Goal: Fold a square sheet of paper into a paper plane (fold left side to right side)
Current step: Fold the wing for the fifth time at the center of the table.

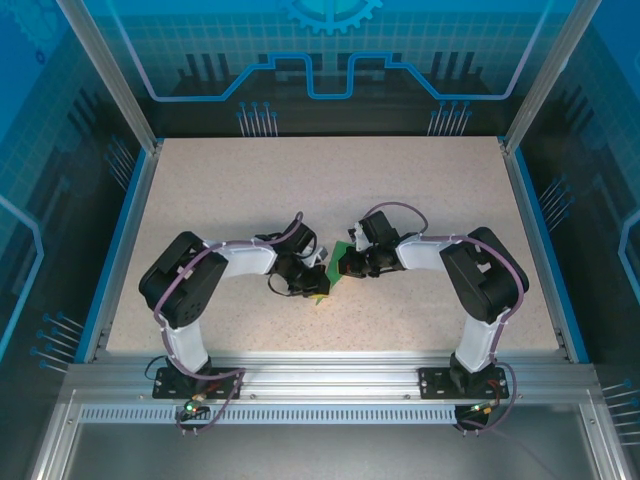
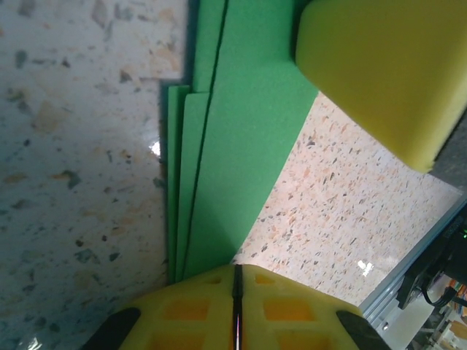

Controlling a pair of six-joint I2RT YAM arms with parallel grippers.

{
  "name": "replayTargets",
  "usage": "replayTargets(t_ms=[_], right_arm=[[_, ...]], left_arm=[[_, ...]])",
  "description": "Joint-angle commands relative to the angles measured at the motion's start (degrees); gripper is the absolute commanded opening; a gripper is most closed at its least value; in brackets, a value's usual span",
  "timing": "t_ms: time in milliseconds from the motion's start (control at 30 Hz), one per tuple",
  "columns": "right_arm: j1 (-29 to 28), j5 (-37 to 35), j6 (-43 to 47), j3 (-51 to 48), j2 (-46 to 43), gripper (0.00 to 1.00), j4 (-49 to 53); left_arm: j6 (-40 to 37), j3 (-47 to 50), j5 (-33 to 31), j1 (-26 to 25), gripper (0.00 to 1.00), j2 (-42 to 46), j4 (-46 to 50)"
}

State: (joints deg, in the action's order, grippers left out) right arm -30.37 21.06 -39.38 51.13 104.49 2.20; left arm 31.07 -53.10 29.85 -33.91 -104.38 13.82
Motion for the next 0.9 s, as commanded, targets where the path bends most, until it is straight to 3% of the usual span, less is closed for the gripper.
replayTargets(t_ms=[0, 700, 867], right_arm=[[0.4, -5.7, 1.3, 0.4, 2.5, 0.00, 8.5], [1.0, -4.1, 2.3, 2.0, 1.4, 0.00, 6.6], [1.2, -5.5, 4.2, 5.6, -2.6, 0.10, 8.9]], left_arm=[[-0.6, 4.0, -0.6, -0.1, 0.10, 0.8, 1.7], [2.3, 15.7, -2.6, -0.8, 0.09, 11.3, -0.6], [2.2, 15.7, -3.3, -0.7, 0.11, 17.2, 0.3]])
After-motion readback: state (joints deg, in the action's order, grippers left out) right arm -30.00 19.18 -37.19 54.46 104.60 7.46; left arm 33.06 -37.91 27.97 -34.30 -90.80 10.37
